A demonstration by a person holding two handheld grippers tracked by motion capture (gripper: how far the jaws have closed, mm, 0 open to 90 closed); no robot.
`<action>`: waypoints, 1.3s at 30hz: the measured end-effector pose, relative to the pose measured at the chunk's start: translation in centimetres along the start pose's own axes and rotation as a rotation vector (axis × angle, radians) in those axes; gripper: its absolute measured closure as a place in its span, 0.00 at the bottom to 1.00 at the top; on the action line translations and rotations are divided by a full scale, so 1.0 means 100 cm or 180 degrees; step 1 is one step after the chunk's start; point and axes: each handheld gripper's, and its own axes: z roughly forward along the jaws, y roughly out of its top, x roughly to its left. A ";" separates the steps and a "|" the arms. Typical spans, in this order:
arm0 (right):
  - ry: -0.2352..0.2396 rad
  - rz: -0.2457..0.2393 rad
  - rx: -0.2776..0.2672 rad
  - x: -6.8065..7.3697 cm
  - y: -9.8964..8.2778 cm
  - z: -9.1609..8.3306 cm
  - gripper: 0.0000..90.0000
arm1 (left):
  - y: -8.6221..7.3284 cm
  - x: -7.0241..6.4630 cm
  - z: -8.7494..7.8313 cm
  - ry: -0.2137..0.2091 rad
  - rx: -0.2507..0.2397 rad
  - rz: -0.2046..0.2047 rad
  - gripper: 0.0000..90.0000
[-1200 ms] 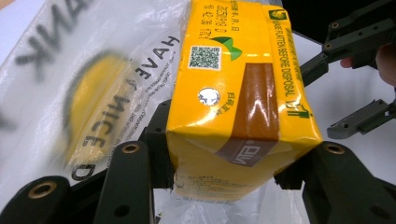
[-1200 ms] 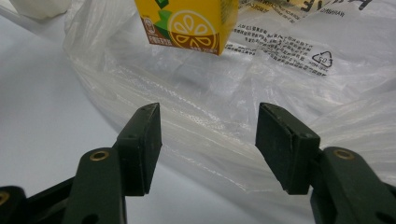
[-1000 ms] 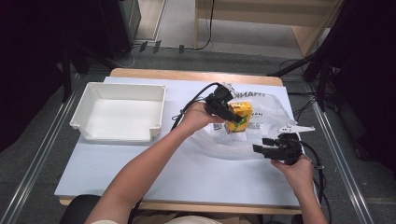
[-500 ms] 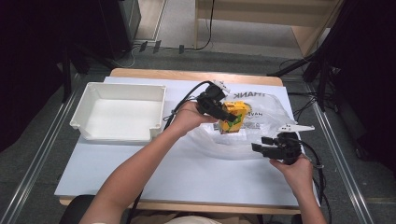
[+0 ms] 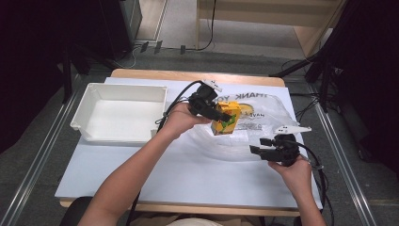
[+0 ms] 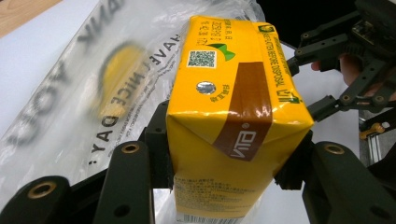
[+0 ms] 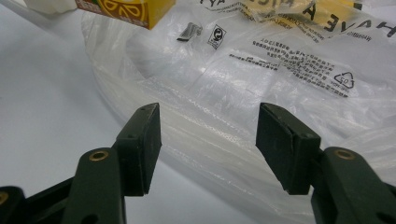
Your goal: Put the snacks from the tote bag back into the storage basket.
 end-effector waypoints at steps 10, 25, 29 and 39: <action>0.0013 0.0016 -0.0005 0.003 0.000 0.002 0.46 | -0.013 0.000 -0.017 0.0006 -0.0039 -0.0037 0.58; 0.0039 0.0008 0.0000 0.004 -0.001 0.002 0.46 | -0.021 0.000 -0.033 0.0020 -0.0084 -0.0061 0.58; 0.0056 0.0022 -0.0002 0.004 -0.001 0.002 0.46 | -0.022 0.000 -0.036 0.0011 -0.0095 -0.0067 0.58; 0.0059 0.0009 0.0026 0.004 -0.002 0.002 0.46 | -0.027 0.006 -0.047 0.0054 -0.0153 -0.0141 0.58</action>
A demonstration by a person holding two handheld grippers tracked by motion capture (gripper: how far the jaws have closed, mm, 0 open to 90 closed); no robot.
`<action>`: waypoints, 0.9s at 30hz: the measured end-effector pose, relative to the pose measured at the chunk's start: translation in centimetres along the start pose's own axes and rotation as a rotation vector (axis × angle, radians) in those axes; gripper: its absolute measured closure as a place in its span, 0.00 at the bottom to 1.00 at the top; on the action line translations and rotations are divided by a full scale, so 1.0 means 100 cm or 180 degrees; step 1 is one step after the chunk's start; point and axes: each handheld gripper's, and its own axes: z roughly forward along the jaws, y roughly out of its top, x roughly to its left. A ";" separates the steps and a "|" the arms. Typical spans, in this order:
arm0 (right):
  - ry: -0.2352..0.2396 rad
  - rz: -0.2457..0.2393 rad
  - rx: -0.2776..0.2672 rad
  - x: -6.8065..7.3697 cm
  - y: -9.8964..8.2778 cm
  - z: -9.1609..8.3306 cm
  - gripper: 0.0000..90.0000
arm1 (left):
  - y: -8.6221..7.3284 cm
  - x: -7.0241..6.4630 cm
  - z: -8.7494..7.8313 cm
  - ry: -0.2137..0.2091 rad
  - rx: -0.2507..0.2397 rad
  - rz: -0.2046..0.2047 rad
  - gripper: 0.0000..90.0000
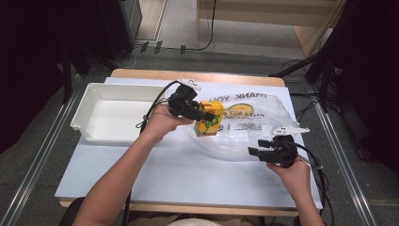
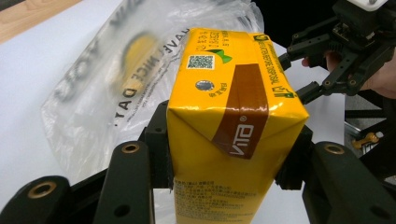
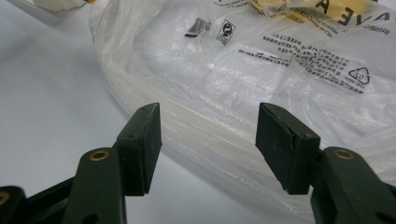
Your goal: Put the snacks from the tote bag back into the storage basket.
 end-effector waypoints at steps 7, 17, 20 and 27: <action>0.0024 0.0015 -0.0019 -0.001 0.002 0.001 0.46 | -0.004 0.006 -0.013 0.0054 -0.0030 -0.0057 0.58; 0.0037 -0.0022 0.0025 -0.001 0.004 0.004 0.46 | -0.011 0.013 -0.029 0.0104 -0.0068 -0.0129 0.58; 0.0044 -0.0034 0.0027 -0.002 0.005 0.005 0.46 | -0.012 0.014 -0.033 0.0113 -0.0074 -0.0137 0.58; 0.0081 -0.0016 0.0039 -0.003 0.006 0.008 0.46 | -0.015 0.016 -0.039 0.0169 -0.0071 -0.0142 0.58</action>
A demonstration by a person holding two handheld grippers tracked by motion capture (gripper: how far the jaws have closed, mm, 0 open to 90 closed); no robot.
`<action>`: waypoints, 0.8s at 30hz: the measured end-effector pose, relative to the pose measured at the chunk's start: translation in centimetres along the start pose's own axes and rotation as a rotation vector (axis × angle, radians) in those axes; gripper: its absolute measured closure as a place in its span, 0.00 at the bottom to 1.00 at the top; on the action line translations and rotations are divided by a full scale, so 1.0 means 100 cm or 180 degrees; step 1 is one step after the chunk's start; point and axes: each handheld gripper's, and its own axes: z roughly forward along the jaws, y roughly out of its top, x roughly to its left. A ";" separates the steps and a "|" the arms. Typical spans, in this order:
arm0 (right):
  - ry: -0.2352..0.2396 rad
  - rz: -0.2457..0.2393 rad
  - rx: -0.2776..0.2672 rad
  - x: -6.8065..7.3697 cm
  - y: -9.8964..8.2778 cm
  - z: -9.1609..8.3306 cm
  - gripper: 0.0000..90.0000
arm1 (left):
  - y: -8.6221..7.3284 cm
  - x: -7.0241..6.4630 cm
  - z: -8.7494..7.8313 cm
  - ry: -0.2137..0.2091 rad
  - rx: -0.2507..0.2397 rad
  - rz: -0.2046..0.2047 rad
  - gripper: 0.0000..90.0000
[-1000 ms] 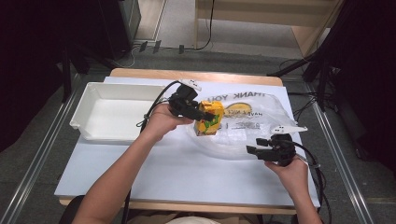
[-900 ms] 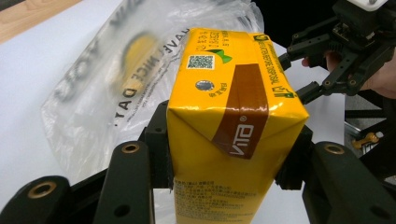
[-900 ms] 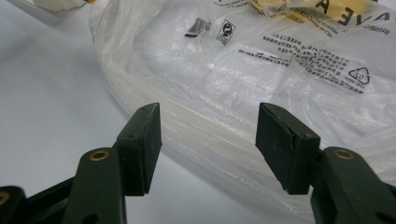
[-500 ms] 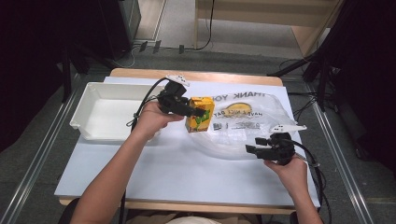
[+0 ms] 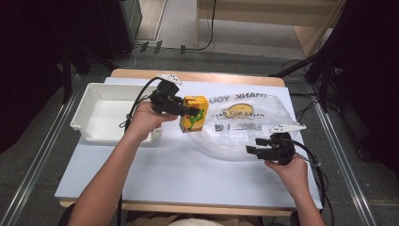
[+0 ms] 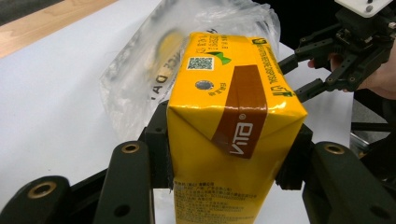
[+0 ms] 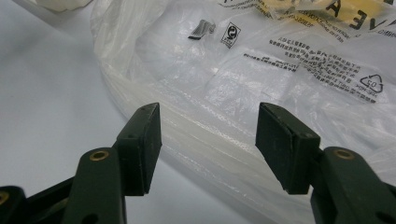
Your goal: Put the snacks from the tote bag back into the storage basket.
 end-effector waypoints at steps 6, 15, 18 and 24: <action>0.0010 0.0008 0.0000 0.000 0.000 0.000 0.46 | -0.001 0.005 -0.005 0.0043 -0.0003 -0.0033 0.58; 0.0020 0.0005 0.0021 0.000 0.000 0.001 0.46 | -0.002 0.009 -0.012 0.0056 -0.0028 -0.0065 0.58; 0.0018 0.0003 0.0022 0.001 0.000 0.002 0.46 | -0.002 0.012 -0.016 0.0072 -0.0041 -0.0090 0.58; 0.0026 -0.0009 0.0031 0.001 -0.001 0.002 0.46 | -0.002 0.015 -0.023 0.0102 -0.0080 -0.0132 0.58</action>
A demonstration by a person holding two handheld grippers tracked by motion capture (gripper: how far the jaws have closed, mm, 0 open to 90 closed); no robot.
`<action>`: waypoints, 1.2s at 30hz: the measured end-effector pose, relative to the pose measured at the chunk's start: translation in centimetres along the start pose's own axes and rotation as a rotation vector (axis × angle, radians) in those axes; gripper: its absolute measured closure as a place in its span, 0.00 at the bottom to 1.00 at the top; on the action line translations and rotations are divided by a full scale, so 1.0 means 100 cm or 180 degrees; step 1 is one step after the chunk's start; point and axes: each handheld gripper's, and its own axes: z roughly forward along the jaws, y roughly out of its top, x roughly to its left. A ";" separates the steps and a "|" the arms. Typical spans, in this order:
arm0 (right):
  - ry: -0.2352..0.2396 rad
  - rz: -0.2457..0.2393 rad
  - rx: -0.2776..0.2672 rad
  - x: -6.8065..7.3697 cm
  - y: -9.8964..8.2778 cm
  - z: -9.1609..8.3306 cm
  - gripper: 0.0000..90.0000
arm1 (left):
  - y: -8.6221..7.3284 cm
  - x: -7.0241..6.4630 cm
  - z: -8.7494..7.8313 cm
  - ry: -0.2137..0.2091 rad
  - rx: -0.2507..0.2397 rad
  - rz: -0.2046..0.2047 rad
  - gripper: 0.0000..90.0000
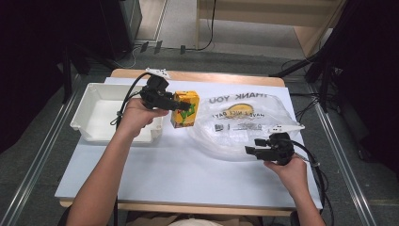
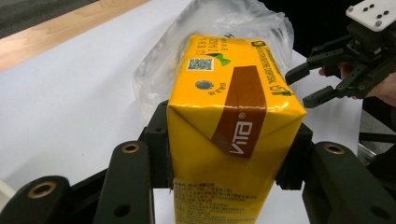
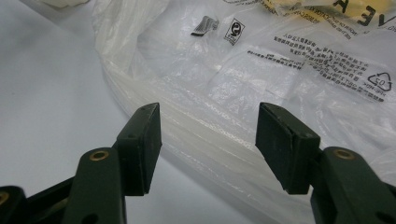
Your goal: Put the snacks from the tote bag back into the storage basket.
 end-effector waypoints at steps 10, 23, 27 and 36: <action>0.0009 0.0010 -0.0021 0.000 0.000 0.000 0.46 | 0.000 0.006 -0.011 0.0032 -0.0032 -0.0025 0.58; -0.0006 0.0001 -0.0018 0.001 0.000 -0.001 0.46 | -0.004 0.018 -0.023 0.0173 -0.0098 -0.0087 0.58; 0.0001 0.0010 -0.0022 0.001 0.000 -0.001 0.46 | -0.005 0.022 -0.028 0.0199 -0.0111 -0.0099 0.58; 0.0002 0.0005 -0.0028 0.001 0.000 -0.002 0.46 | -0.007 0.030 -0.035 0.0258 -0.0143 -0.0160 0.58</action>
